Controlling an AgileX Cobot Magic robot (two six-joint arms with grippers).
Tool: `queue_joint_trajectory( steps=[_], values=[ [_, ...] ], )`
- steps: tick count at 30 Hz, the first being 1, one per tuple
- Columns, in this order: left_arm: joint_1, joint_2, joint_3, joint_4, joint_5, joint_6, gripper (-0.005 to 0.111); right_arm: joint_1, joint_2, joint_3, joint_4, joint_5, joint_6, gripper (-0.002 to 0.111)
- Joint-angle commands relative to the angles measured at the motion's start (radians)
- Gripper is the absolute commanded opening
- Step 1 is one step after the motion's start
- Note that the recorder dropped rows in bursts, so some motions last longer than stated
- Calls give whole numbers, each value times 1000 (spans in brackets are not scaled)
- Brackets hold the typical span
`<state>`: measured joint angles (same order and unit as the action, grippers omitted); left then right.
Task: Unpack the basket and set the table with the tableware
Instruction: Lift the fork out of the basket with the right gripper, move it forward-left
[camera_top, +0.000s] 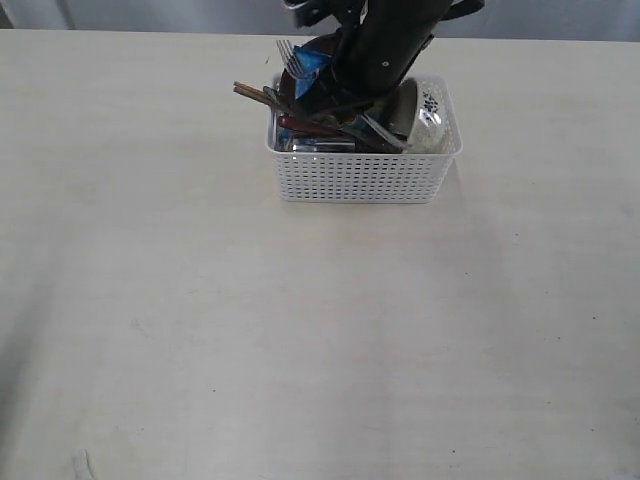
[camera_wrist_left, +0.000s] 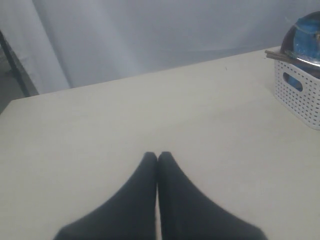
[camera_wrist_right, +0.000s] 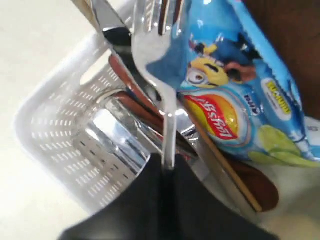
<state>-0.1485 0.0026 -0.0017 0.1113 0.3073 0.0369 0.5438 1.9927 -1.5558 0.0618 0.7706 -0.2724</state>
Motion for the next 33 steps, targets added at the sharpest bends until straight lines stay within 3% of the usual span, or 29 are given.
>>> queue_joint_trajectory(
  steps=[1,10,21,33],
  values=[
    [5,-3,2,-11,-8,-3,0,-1,-78,-2,7,6,-4,0],
    [5,-3,2,-4,-8,-3,0,16,-233,26,88,143,25,0],
    [5,-3,2,-4,-8,-3,0,85,-380,298,182,-26,150,0],
    [5,-3,2,-4,-8,-3,0,261,-379,489,304,-300,152,0]
  ],
)
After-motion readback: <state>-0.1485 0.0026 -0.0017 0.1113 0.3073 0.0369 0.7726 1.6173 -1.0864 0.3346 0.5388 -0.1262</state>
